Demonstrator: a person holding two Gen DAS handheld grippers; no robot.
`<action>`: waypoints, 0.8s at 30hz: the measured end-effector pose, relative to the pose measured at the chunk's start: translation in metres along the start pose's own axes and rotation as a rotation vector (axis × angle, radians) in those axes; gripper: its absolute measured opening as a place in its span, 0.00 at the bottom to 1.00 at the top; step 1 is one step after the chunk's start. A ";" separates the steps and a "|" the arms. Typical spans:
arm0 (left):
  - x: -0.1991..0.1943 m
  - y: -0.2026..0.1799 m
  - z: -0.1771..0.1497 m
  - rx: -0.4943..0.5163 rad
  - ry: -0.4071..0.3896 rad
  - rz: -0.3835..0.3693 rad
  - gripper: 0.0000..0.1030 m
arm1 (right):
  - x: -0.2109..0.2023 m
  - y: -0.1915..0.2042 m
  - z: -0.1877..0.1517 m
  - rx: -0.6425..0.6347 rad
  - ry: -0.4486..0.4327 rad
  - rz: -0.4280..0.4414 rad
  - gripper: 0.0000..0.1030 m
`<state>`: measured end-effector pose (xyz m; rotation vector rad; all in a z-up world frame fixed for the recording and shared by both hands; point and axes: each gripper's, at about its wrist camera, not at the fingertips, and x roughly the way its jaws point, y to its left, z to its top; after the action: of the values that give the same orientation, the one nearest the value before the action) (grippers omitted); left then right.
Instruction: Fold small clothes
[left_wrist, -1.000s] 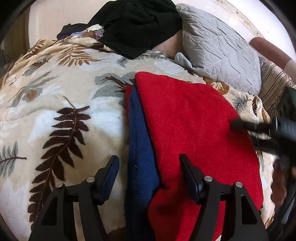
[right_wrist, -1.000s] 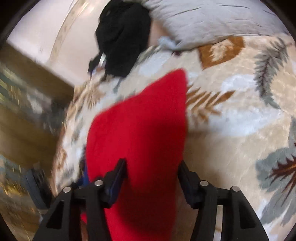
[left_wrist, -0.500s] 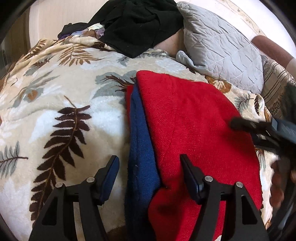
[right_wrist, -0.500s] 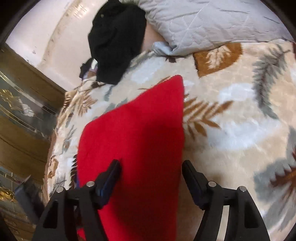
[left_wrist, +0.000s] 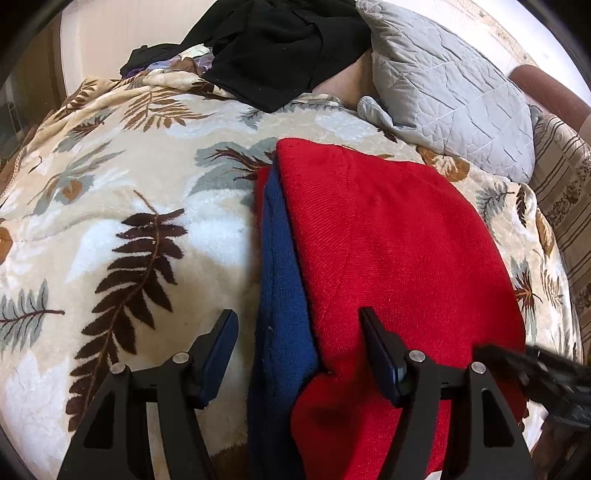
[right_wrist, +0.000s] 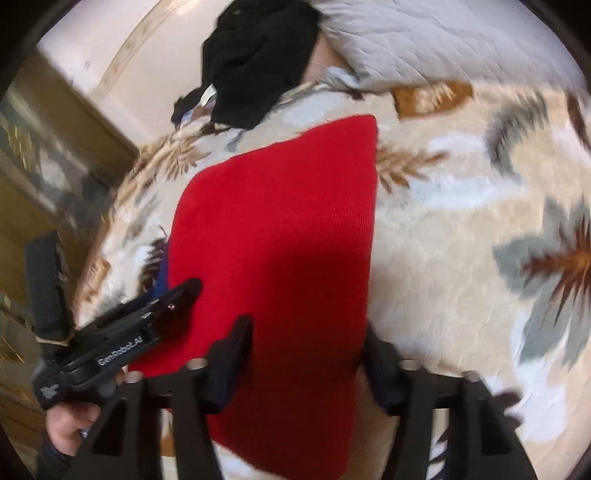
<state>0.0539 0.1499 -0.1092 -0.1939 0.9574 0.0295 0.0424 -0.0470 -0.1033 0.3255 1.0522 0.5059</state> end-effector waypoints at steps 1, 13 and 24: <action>-0.001 0.001 0.001 -0.010 0.007 -0.008 0.67 | -0.002 -0.002 -0.004 0.007 -0.004 0.013 0.75; 0.000 0.018 -0.021 -0.076 0.049 -0.213 0.61 | 0.013 -0.030 0.025 0.101 0.014 0.137 0.77; -0.020 0.016 0.004 -0.079 -0.041 -0.213 0.81 | 0.006 -0.037 0.046 0.116 -0.053 0.129 0.76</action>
<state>0.0437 0.1671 -0.0926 -0.3662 0.8907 -0.1246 0.0946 -0.0755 -0.1049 0.5088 1.0154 0.5499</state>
